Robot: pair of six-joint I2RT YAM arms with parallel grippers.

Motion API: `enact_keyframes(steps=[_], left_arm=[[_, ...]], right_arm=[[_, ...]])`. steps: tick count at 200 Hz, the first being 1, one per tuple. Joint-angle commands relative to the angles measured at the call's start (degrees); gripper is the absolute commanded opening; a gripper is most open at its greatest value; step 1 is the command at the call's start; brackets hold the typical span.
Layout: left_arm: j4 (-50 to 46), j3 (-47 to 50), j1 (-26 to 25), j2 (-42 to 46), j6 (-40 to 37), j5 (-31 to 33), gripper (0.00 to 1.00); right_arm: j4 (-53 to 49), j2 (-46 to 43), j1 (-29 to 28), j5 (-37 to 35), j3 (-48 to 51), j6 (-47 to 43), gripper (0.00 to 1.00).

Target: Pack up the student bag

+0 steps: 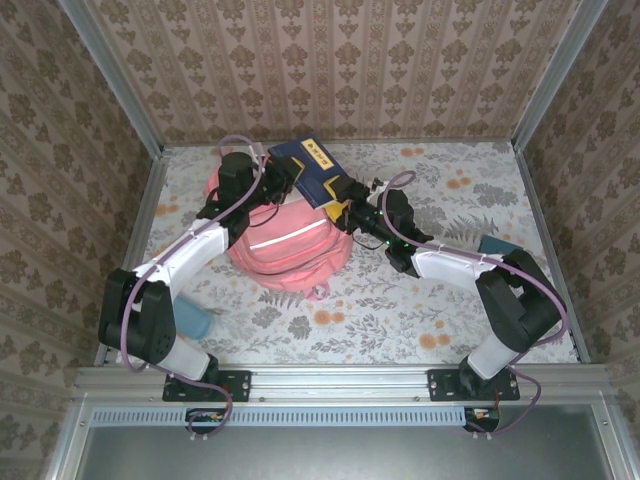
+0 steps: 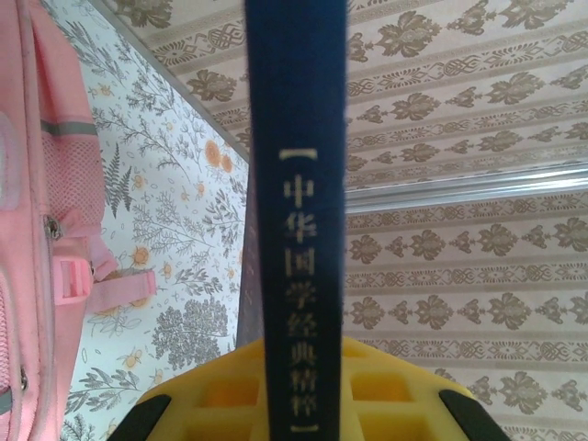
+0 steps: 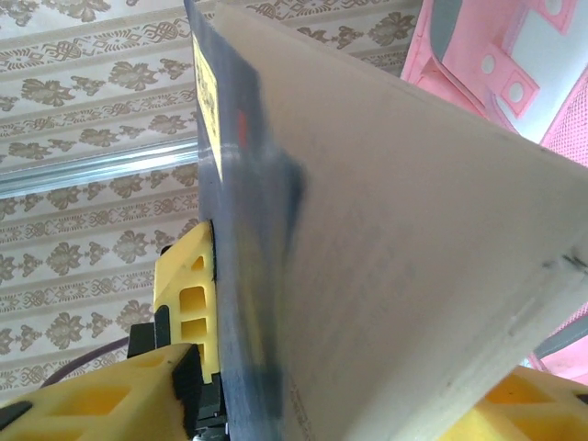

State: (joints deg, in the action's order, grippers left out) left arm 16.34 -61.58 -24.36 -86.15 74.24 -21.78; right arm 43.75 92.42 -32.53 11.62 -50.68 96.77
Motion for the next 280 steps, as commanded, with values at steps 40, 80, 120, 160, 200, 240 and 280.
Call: enact_keyframes(steps=[40, 80, 120, 160, 200, 240, 280], left_arm=[[2.5, 1.8, 0.0, 2.8, 0.9, 0.7, 0.04], [0.1, 3.2, 0.5, 4.3, -1.1, 0.3, 0.30], [-8.8, 7.6, 3.1, 8.4, -11.2, -2.2, 0.66], [-24.8, 8.8, 4.4, 12.3, -30.6, -1.5, 0.83], [-36.9, 6.3, 2.5, 12.7, -48.8, -0.6, 0.90], [-47.3, -0.1, -5.5, 8.2, -62.1, 7.9, 0.93], [-55.5, -7.3, -12.8, 2.0, -73.5, 15.3, 0.87]], right_arm=[[0.3, -2.5, -0.2, -3.7, -0.7, 1.2, 0.35], [-4.2, -4.5, 0.1, -5.2, 0.1, -3.4, 0.13], [-18.8, -9.9, 2.2, -5.8, -0.3, -15.9, 0.05], [-33.7, -17.0, 5.2, -8.3, 0.0, -29.3, 0.04], [-45.1, -24.3, 8.1, -11.6, 0.6, -38.9, 0.04], [-51.7, -29.9, 10.4, -14.0, 1.9, -42.8, 0.05], [-53.1, -32.2, 11.4, -14.0, 3.7, -43.2, 0.05]])
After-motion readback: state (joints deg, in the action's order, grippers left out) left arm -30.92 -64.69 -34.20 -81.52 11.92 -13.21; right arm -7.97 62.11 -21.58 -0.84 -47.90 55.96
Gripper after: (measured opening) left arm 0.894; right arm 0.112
